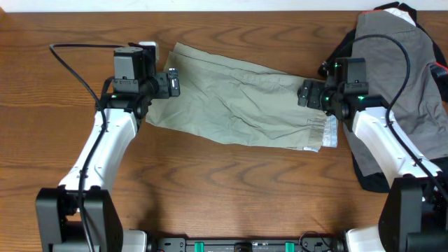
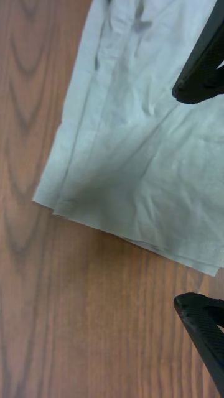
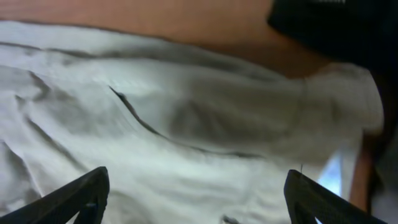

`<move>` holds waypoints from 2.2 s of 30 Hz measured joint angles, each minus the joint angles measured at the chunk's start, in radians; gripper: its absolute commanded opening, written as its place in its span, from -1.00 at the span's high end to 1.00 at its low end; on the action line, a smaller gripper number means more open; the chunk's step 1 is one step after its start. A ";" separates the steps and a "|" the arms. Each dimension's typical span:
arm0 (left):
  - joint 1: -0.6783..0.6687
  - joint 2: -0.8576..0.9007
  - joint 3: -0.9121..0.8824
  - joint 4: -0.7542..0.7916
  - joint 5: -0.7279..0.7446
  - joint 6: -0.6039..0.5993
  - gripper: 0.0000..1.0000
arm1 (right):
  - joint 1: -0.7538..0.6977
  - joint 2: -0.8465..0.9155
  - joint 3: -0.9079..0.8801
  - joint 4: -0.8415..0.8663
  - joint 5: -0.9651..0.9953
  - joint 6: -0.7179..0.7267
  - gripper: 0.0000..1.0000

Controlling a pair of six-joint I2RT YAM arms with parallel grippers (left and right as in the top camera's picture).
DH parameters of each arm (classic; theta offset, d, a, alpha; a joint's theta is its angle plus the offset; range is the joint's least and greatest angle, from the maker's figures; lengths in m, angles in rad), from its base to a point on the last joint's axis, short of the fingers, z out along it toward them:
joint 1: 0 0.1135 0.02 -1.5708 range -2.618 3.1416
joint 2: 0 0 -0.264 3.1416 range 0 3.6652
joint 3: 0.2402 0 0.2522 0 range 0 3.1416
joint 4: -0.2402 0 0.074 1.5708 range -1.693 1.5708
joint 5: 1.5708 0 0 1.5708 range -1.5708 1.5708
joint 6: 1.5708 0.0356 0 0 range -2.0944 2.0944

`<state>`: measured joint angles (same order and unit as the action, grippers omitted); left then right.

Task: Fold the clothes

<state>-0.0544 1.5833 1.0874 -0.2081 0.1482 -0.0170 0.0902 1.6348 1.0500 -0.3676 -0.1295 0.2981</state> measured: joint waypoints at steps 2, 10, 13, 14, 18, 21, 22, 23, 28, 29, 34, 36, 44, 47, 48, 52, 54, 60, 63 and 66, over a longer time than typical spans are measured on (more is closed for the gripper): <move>0.000 0.014 0.000 0.009 0.006 0.002 -0.96 | 0.003 0.025 0.000 0.040 -0.010 -0.010 -0.64; 0.000 0.092 0.000 0.126 0.102 0.014 -0.96 | 0.045 0.141 0.000 0.234 -0.101 -0.047 -0.50; -0.003 0.134 0.000 0.165 0.147 0.015 -0.96 | 0.086 0.197 0.000 0.290 -0.121 -0.052 -0.42; -0.006 0.146 0.000 0.176 0.158 0.014 -0.96 | 0.095 0.214 0.000 0.311 -0.125 -0.054 -0.40; -0.035 0.202 0.000 0.229 0.187 0.014 -0.96 | 0.122 0.284 0.000 0.415 -0.129 -0.058 -0.34; -0.068 0.244 0.000 0.283 0.195 0.015 -0.96 | 0.122 0.304 0.000 0.481 -0.110 -0.058 -0.34; -0.076 0.255 0.000 0.298 0.198 0.015 -0.96 | 0.122 0.306 0.000 0.503 -0.097 -0.058 -0.34; -0.084 0.266 0.000 0.311 0.202 0.015 -0.96 | 0.122 0.306 0.000 0.526 -0.075 -0.058 -0.36; -0.091 0.294 0.000 0.324 0.203 0.014 -0.96 | 0.117 0.325 0.000 0.633 0.026 -0.057 -0.55; -0.091 0.294 0.000 0.320 0.197 0.014 -0.96 | 0.113 0.334 0.000 0.652 0.039 -0.060 -0.56; -0.090 0.294 0.000 0.309 0.166 0.015 -0.96 | 0.073 0.354 0.003 0.691 0.035 -0.061 -0.57; -0.090 0.294 0.000 0.295 0.162 0.015 -0.96 | 0.058 0.348 0.023 0.646 0.006 -0.061 -0.58; -0.069 0.294 0.047 0.064 0.159 0.018 -0.96 | 0.054 0.117 0.107 0.174 0.003 -0.068 -0.96; -0.041 0.294 0.104 -0.032 0.149 0.014 -0.96 | 0.054 0.000 0.135 0.027 0.015 -0.072 -0.99; -0.030 0.294 0.127 -0.063 0.134 0.012 -0.96 | 0.053 -0.036 0.144 -0.028 0.018 -0.071 -0.98; -0.006 0.294 0.200 -0.160 0.049 -0.002 -0.96 | 0.053 -0.092 0.153 -0.212 0.022 -0.053 -0.99; -0.005 0.294 0.219 -0.190 -0.004 -0.008 -0.96 | 0.053 -0.084 0.150 -0.279 0.027 -0.029 -0.99; -0.006 0.294 0.226 -0.202 -0.121 -0.012 -0.96 | 0.030 -0.072 0.145 -0.358 0.037 0.079 -0.94; -0.003 0.294 0.226 -0.195 -0.146 -0.013 -0.96 | 0.018 -0.072 0.142 -0.374 0.042 0.116 -0.84; 0.005 0.294 0.226 -0.195 -0.157 -0.013 -0.96 | 0.015 -0.072 0.122 -0.394 0.060 0.156 -0.80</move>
<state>-0.0490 1.8778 1.3136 -0.4030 -0.0090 -0.0296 0.1055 1.5623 1.1717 -0.7616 -0.0700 0.4538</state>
